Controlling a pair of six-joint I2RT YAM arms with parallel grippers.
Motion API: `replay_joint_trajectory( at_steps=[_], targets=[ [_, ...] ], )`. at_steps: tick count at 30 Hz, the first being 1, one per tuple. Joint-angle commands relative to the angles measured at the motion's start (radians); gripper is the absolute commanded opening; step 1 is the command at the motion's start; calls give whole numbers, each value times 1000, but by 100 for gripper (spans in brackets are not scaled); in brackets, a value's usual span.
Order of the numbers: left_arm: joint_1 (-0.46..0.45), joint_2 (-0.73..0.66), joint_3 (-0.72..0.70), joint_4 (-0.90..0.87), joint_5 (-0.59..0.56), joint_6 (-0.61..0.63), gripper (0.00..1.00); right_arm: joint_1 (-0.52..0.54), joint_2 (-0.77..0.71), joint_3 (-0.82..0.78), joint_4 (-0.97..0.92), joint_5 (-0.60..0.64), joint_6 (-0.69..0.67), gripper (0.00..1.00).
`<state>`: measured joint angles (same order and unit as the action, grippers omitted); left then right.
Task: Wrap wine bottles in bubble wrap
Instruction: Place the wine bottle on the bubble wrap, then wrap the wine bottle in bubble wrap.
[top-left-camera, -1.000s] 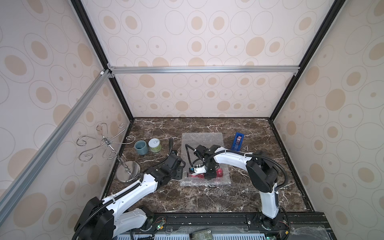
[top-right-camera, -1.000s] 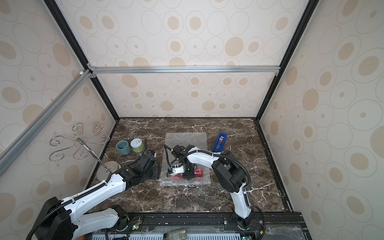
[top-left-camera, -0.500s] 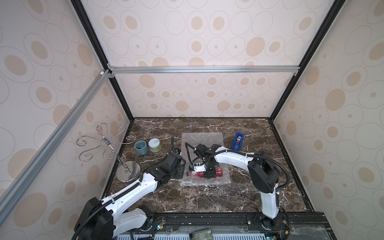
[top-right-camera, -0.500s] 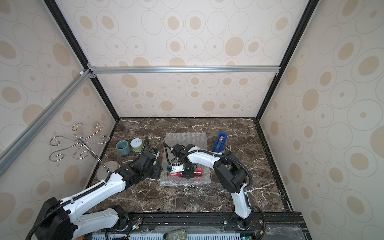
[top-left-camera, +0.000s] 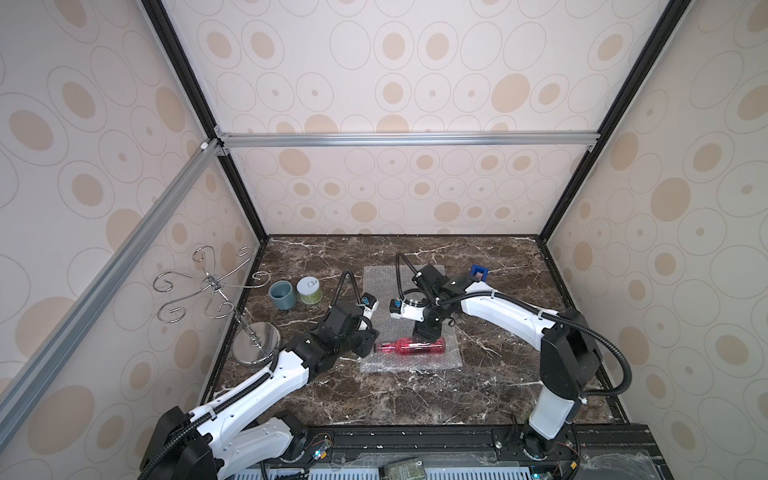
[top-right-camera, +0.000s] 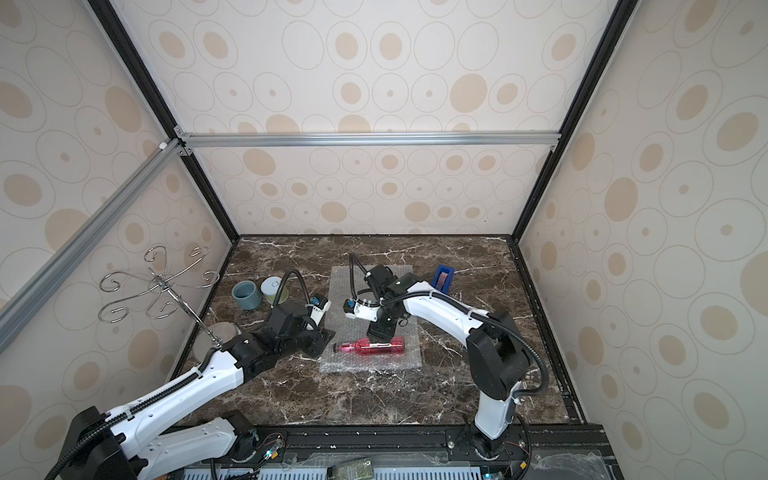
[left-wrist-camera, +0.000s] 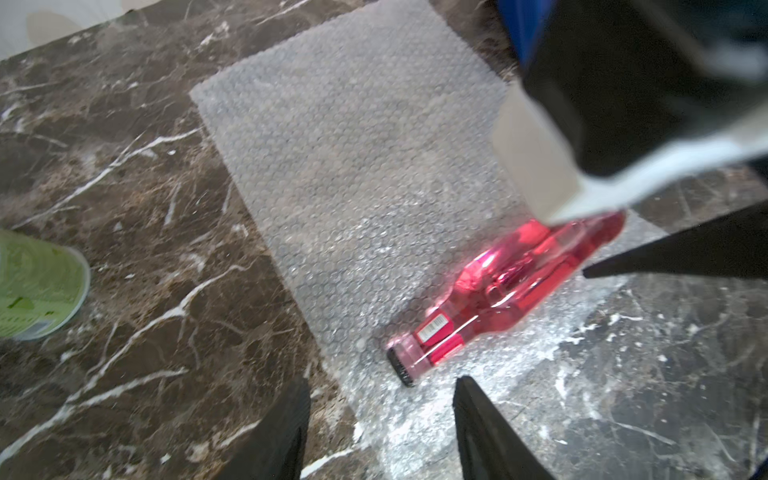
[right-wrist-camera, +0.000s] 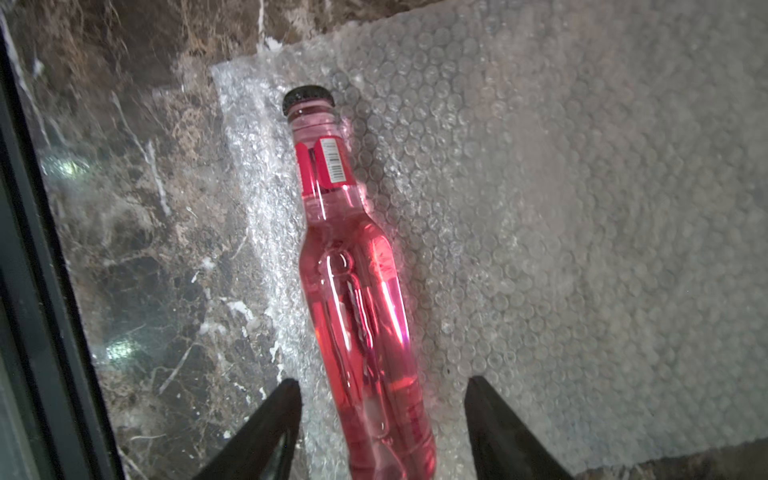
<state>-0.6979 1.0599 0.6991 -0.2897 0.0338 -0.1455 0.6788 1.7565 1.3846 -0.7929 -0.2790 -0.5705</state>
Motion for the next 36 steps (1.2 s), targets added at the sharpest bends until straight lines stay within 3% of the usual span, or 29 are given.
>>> replay_joint_trajectory(
  at_steps=[1,6,10,19,28,36],
  targets=[
    [-62,0,-31,86,55,73,51,-57,-23,-49,39,-141,155,64],
    [-198,41,-102,204,68,135,31,-122,8,-53,70,-205,335,62],
    [-295,119,-112,239,25,157,26,-124,51,-40,73,-232,395,60],
    [-433,354,-19,210,-135,302,36,-124,109,-39,83,-251,447,57],
    [-450,468,7,316,-160,420,37,-125,138,-17,45,-229,419,58],
    [-450,577,45,346,-206,452,40,-124,208,58,-22,-231,376,57]
  ],
)
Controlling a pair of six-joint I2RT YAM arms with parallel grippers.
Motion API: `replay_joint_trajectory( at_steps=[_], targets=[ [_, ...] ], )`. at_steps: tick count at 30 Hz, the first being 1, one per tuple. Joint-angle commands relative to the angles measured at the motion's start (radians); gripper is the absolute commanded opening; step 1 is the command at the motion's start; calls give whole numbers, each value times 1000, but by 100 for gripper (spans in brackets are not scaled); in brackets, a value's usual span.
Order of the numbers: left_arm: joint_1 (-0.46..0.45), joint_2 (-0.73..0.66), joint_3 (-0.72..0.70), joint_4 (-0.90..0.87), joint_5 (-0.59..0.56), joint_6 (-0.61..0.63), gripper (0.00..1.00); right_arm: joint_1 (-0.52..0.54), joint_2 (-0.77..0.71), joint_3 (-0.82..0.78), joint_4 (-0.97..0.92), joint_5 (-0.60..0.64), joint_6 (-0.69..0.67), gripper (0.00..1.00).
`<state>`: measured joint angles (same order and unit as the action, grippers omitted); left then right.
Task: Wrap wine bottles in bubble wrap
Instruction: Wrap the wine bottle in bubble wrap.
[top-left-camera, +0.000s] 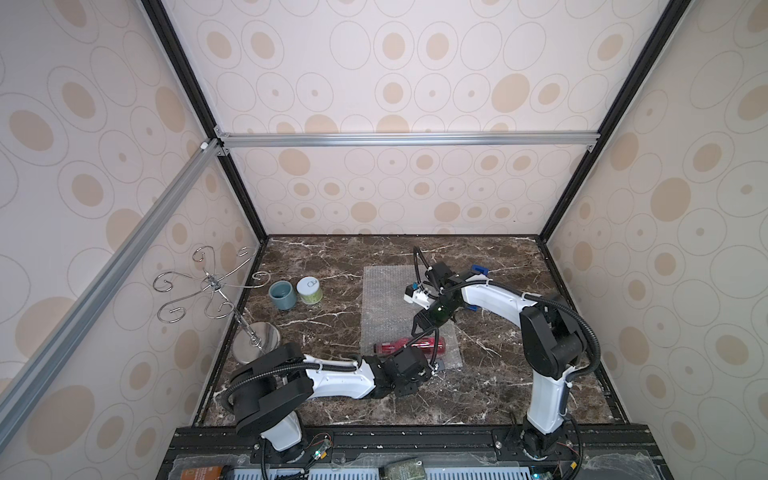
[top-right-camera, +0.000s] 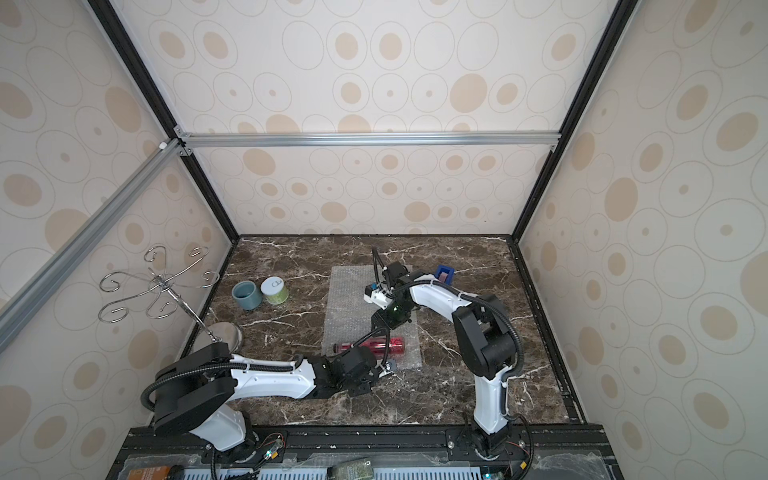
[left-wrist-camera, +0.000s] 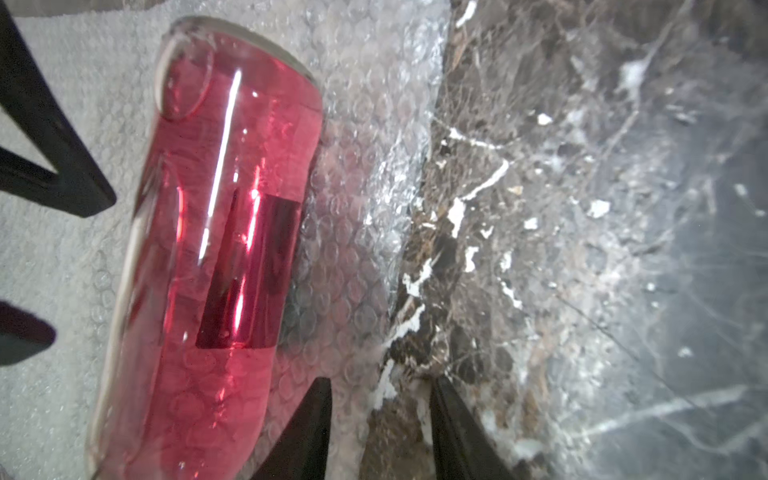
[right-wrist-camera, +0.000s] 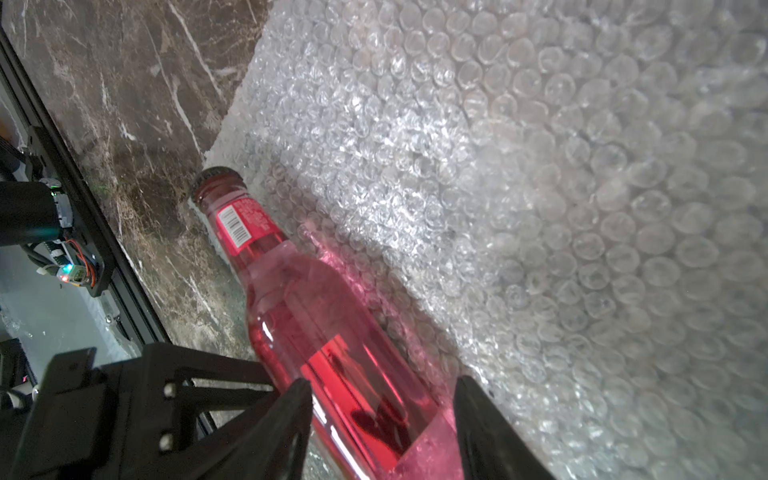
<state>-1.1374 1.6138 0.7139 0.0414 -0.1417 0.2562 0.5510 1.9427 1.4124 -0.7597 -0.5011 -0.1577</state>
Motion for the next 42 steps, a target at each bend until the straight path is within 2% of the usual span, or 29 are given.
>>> replay_joint_trajectory(
  at_steps=[1,10,22,25,30,42],
  targets=[
    [-11,27,29,22,-39,48,40,1,29,39,-60,-8,-44,57],
    [-11,44,6,89,-97,57,38,-13,83,102,-89,-6,-80,57],
    [-12,89,6,121,-111,101,37,-25,120,129,-103,-4,-95,57],
    [-11,89,8,119,-110,104,28,-28,126,140,-106,-5,-97,57],
    [-10,45,-4,107,-104,102,0,-29,139,159,-121,-15,-103,55],
    [-11,-159,-42,8,-72,75,0,-31,138,134,-143,-130,-106,50]
  ],
)
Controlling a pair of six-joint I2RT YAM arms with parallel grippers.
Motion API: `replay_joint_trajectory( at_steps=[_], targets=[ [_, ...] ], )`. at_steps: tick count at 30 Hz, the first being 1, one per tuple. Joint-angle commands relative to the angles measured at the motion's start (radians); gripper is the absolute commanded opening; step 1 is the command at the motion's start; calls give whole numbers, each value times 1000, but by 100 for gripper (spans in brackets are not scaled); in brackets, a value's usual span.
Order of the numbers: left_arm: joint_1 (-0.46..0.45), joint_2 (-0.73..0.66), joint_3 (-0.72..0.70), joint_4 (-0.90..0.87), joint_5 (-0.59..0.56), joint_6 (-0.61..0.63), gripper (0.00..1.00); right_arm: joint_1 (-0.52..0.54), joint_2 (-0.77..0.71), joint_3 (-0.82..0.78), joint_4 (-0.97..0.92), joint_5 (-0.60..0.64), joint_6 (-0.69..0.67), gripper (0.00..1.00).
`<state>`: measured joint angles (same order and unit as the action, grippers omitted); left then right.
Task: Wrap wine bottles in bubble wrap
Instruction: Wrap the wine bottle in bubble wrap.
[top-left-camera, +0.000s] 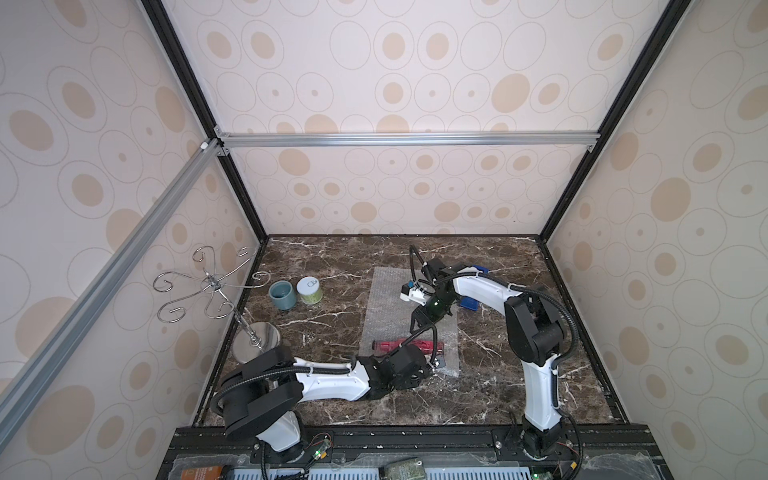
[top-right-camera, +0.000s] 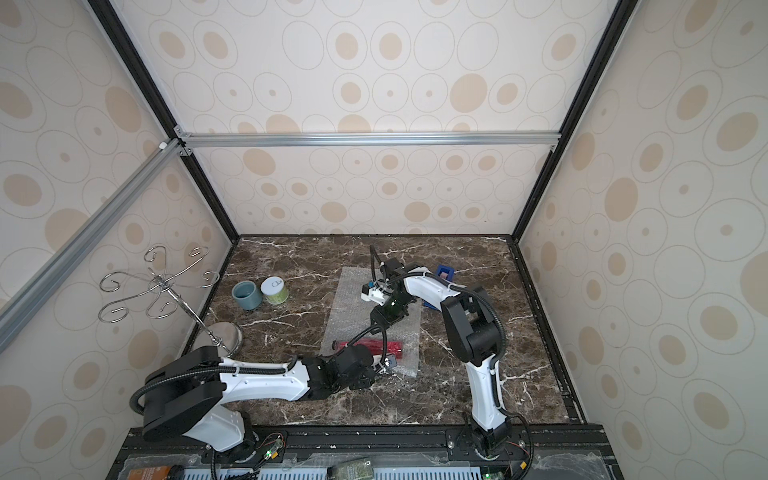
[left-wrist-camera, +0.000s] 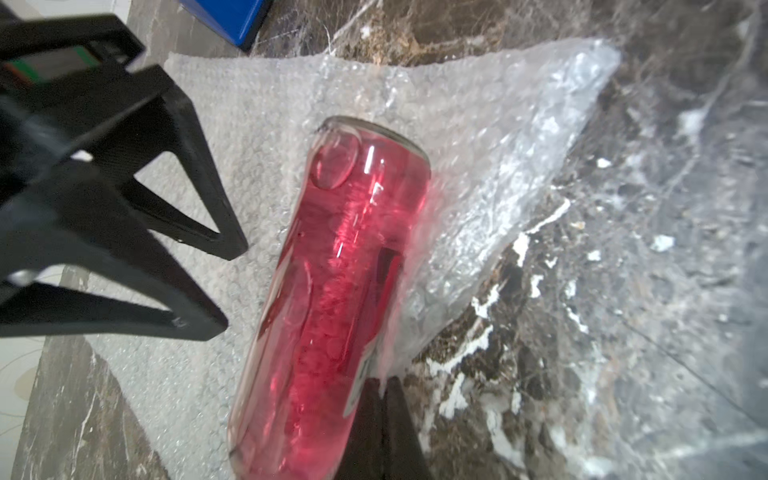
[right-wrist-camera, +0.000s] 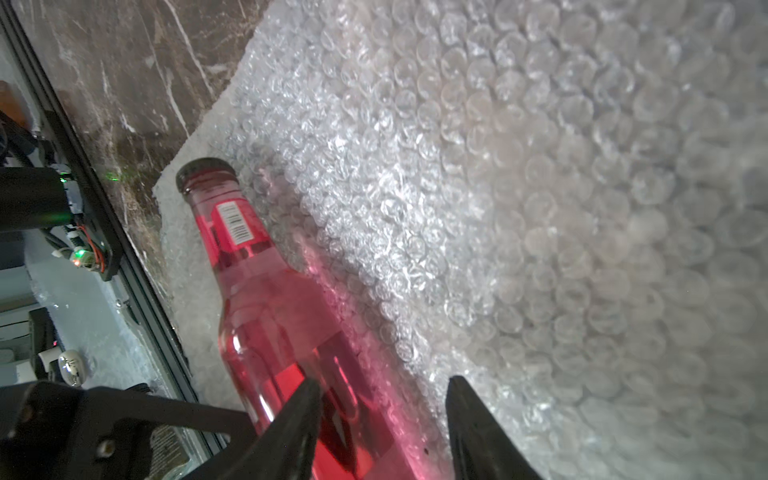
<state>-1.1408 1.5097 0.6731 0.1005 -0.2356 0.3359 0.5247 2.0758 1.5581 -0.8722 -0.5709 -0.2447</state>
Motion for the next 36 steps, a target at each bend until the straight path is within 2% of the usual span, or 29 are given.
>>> replay_joint_trajectory(
  at_steps=[1,7,11,16,23,31,36],
  targets=[
    [-7,-68,1,-62,25,-6,0,-3,11,-13,-33,-68,-20,49],
    [-7,-98,52,-102,14,11,0,-3,52,0,-48,-105,-24,40],
    [-4,-49,117,-98,-29,45,0,-4,72,29,-75,-129,-36,33],
    [10,28,181,-82,-42,113,0,-5,79,51,-103,-102,-56,25],
    [63,66,217,-62,0,169,0,-37,84,75,-78,-122,-40,27],
    [121,82,233,-21,53,168,0,-63,125,135,-107,-156,-29,28],
    [154,127,246,-9,65,137,0,-70,110,136,-97,-162,8,37]
  ],
)
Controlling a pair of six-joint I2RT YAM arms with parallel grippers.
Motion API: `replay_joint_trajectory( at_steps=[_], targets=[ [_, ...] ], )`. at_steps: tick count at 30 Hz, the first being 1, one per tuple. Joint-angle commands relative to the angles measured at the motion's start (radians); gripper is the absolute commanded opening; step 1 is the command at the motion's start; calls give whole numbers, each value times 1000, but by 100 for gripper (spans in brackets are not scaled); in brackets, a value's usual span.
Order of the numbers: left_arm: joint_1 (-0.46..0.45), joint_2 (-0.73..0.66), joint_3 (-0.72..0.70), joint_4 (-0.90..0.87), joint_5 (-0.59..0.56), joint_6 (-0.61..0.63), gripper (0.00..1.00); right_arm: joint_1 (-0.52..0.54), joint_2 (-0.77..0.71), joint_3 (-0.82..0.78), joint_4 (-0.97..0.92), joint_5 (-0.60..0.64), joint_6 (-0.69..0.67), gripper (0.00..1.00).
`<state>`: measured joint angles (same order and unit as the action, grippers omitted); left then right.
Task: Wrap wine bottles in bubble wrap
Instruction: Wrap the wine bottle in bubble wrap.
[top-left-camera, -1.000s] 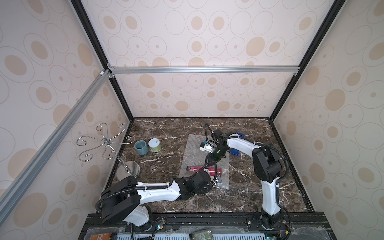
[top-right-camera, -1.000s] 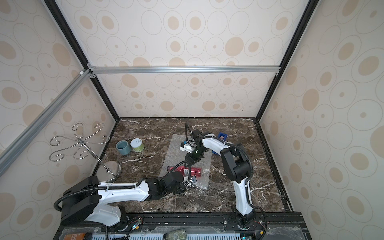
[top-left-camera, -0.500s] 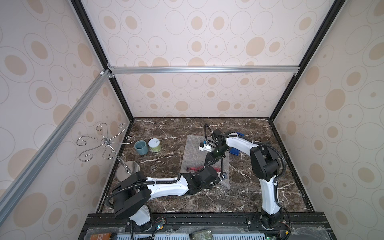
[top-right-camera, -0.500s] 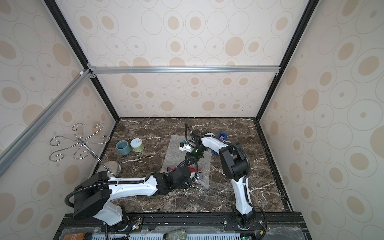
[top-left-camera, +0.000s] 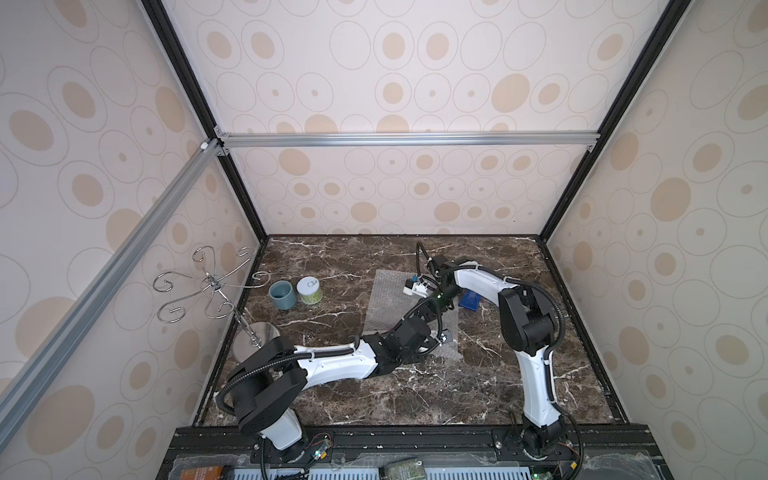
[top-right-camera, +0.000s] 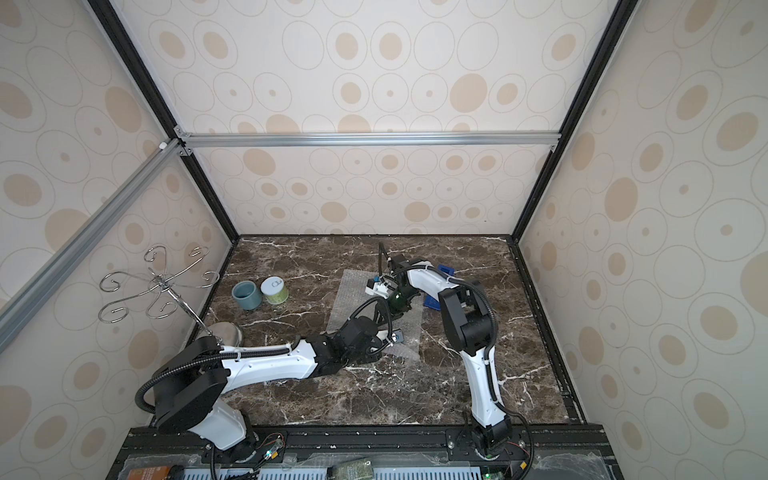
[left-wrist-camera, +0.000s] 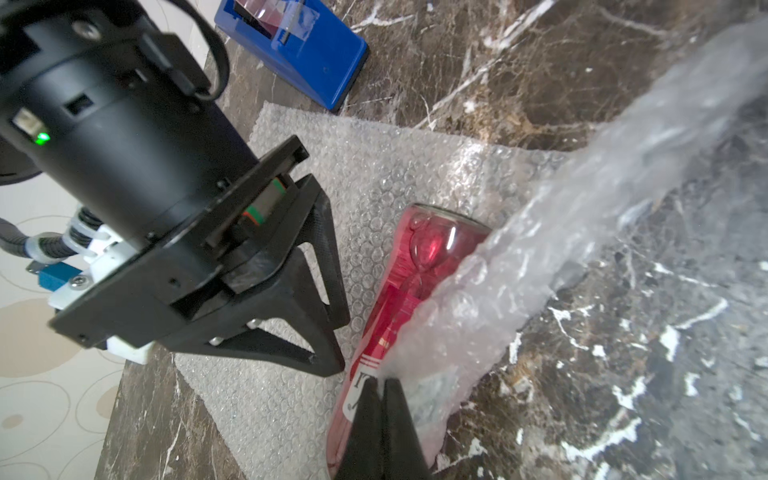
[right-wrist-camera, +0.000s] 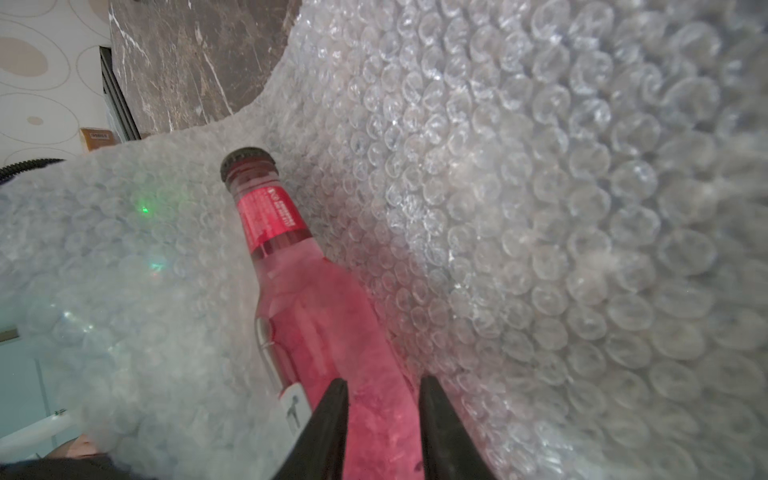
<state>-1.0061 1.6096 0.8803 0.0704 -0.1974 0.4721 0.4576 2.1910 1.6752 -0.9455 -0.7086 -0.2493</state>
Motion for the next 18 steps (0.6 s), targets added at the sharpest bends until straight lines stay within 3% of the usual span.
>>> replay_joint_trajectory(
  at_steps=[1,8,13,18],
  targets=[
    [24,34,39,22,30,-6,0,-5,-12,13,-15,-28,22,39],
    [69,89,55,22,52,-60,9,-31,-48,-20,58,-60,91,47],
    [83,95,65,18,79,-78,10,-52,-101,-60,126,-53,139,50],
    [83,70,65,10,91,-61,9,-63,-80,-27,97,2,171,48]
  ],
)
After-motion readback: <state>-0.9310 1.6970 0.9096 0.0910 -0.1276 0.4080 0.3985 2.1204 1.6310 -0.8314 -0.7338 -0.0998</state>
